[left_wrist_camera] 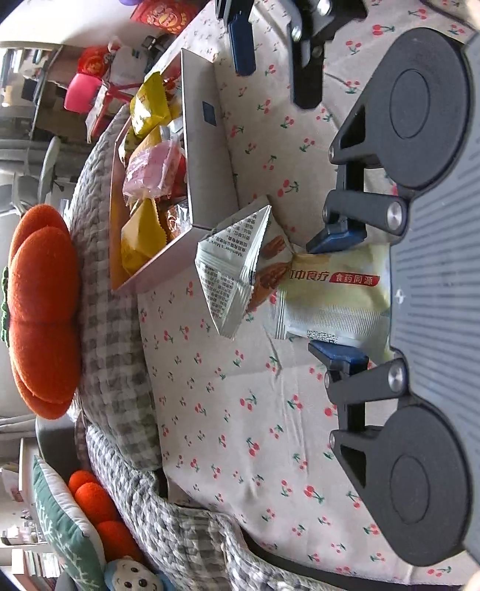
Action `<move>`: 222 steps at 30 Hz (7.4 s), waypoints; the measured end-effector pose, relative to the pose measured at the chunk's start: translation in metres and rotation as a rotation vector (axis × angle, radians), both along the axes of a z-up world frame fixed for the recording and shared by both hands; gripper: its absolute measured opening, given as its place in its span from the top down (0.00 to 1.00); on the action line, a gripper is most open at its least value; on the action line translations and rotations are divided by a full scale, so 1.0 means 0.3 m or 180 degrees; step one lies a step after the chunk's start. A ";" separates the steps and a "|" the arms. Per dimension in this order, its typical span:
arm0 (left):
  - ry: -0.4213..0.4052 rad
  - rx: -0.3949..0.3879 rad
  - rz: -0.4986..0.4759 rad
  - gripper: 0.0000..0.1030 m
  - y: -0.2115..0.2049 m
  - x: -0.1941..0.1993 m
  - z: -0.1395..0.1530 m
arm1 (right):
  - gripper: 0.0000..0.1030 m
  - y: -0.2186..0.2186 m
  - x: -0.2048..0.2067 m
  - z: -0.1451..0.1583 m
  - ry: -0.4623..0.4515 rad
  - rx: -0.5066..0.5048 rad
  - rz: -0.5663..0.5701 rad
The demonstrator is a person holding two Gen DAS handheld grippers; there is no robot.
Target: Organize snacks
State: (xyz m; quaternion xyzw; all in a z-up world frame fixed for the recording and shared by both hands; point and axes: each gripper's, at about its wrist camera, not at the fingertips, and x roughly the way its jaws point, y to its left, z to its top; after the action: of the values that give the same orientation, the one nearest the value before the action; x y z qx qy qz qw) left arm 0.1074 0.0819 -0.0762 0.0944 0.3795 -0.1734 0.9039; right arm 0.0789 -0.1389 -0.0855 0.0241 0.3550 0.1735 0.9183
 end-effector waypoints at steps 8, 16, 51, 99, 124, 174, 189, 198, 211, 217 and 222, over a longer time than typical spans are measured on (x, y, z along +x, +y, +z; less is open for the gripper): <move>-0.0033 0.0155 0.0082 0.55 0.075 -0.040 0.007 | 0.06 0.082 0.053 -0.021 0.0062 0.0183 -0.0138; -0.0034 0.0125 0.0360 0.54 0.192 -0.053 0.003 | 0.05 0.200 0.073 -0.040 0.0026 0.0051 0.0097; 0.0024 -0.0033 0.0511 0.58 0.203 -0.054 0.004 | 0.53 0.274 0.126 -0.037 -0.0285 0.0050 -0.0047; -0.0004 -0.0373 0.0110 0.58 -0.175 -0.030 0.107 | 0.61 -0.229 -0.063 0.121 -0.0277 0.0332 -0.0327; -0.0253 -0.0458 0.0064 0.58 -0.370 0.097 0.173 | 0.61 -0.435 0.058 0.213 -0.0342 0.0555 -0.0785; -0.0222 -0.0612 -0.0455 0.25 -0.507 0.191 0.167 | 0.47 -0.484 0.303 0.199 -0.0104 0.0925 -0.0988; -0.0192 -0.0560 -0.0223 0.06 -0.443 0.077 0.190 | 0.17 -0.469 0.133 0.274 -0.0222 0.0659 -0.0918; -0.0086 -0.0510 -0.0004 0.01 -0.402 0.018 0.198 | 0.13 -0.463 0.022 0.255 -0.0173 0.0523 -0.0924; 0.0298 -0.0283 0.0520 0.01 -0.384 -0.077 0.215 | 0.06 -0.445 -0.122 0.298 -0.0142 0.0244 -0.1027; 0.0372 -0.0214 0.0682 0.00 -0.373 -0.118 0.208 | 0.04 -0.400 -0.163 0.271 0.0000 0.0081 -0.1062; 0.0376 -0.0107 0.0748 0.00 -0.374 -0.143 0.211 | 0.04 -0.361 -0.161 0.219 0.0317 0.0022 -0.1091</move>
State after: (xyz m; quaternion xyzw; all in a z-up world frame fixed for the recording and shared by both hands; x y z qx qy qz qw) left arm 0.0646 -0.0304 -0.0131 0.0238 0.4376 -0.0779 0.8955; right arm 0.0305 -0.2473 -0.0199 0.0960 0.3902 0.0142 0.9156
